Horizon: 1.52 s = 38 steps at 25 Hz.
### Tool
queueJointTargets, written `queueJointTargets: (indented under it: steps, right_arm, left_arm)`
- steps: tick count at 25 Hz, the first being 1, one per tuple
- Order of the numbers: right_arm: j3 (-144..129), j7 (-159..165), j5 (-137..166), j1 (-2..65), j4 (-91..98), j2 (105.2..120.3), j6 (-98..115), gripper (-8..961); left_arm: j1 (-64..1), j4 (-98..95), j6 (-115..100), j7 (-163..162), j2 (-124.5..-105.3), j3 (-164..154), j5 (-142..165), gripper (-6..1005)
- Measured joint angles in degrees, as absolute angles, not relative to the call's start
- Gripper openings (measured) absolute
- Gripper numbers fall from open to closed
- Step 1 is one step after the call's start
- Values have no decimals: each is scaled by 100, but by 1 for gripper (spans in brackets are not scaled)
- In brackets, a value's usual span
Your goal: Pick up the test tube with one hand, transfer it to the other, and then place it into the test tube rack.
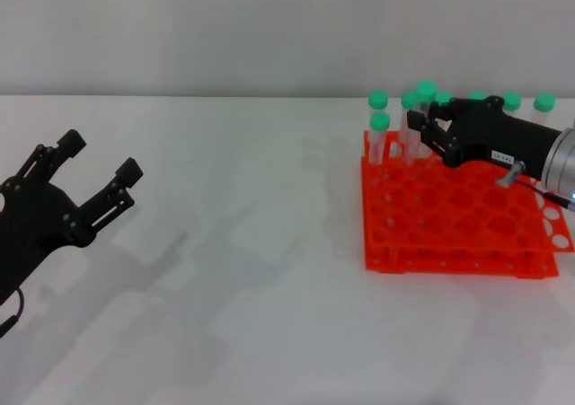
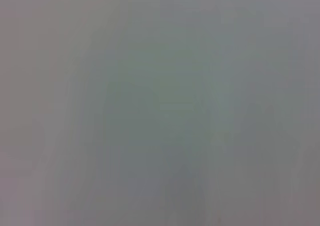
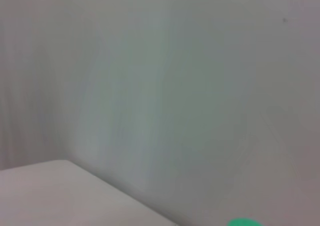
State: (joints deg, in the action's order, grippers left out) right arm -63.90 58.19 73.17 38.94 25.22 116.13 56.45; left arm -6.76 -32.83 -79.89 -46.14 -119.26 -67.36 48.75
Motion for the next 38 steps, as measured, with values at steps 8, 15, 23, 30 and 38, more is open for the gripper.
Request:
queueJointTargets:
  steps: [8,15,23,30,38]
  right_arm:
    - [-6428,5818,7321,3971,2439,11619,5559,307]
    - [-6759,5809,7321,4056,2343,11612,5261,317]
    - [-7060,5795,7316,4121,2372,11614,5201,328]
    - [-7075,5613,6956,4029,2405,11619,5315,339]
    - [-7002,5604,6500,3058,3358,11545,6051,630]
  left_arm:
    - [-816,-3092,-8083,-4610,-11926,-6725,4869,893]
    - [-818,-3092,-8139,-4607,-11926,-6718,4868,893]
    - [-812,-3094,-8180,-4605,-11926,-6709,4868,893]
    - [-780,-3096,-8207,-4605,-11920,-6688,4868,892]
    - [-762,-3098,-8367,-4604,-11909,-6463,4839,892]
